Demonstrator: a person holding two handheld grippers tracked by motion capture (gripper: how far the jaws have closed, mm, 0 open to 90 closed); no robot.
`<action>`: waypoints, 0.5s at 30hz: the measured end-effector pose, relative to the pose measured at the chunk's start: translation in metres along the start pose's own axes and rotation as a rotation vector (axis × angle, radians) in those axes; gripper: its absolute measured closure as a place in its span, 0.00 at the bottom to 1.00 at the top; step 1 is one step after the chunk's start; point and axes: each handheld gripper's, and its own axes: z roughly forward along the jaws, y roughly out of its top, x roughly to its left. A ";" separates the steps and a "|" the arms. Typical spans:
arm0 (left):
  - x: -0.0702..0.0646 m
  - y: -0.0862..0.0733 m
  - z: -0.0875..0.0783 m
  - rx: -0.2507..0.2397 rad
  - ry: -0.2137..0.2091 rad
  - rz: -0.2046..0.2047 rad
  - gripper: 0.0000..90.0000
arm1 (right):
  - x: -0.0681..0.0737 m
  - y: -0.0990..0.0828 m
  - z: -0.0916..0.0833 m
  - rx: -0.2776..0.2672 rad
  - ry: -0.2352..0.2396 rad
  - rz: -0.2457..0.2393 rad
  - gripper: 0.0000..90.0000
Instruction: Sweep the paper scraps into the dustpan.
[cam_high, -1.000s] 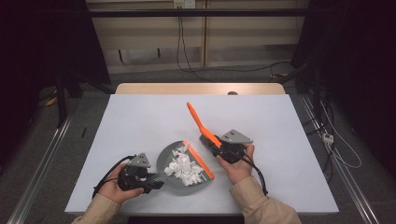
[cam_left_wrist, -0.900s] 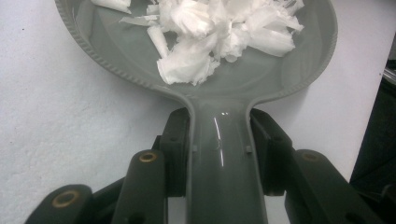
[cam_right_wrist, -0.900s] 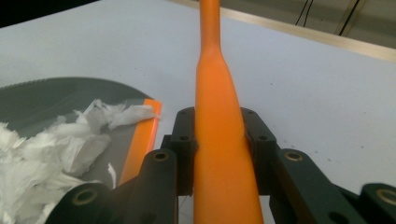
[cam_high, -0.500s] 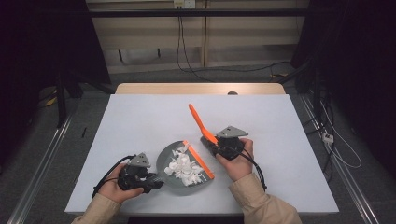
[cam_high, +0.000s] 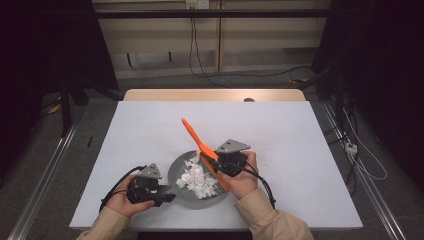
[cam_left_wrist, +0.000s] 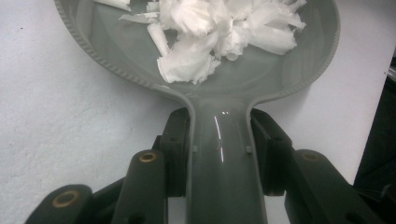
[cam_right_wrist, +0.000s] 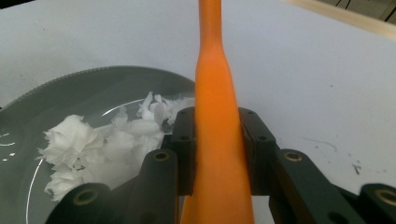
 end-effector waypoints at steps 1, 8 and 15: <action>0.000 0.000 0.000 0.000 0.001 0.001 0.69 | -0.001 0.001 -0.002 -0.018 0.032 0.027 0.79; 0.000 -0.001 0.001 0.005 -0.002 0.004 0.69 | -0.007 0.004 -0.016 -0.060 0.041 0.055 0.79; -0.005 -0.002 0.000 0.012 -0.013 0.022 0.69 | -0.023 -0.006 -0.027 -0.080 0.009 0.088 0.79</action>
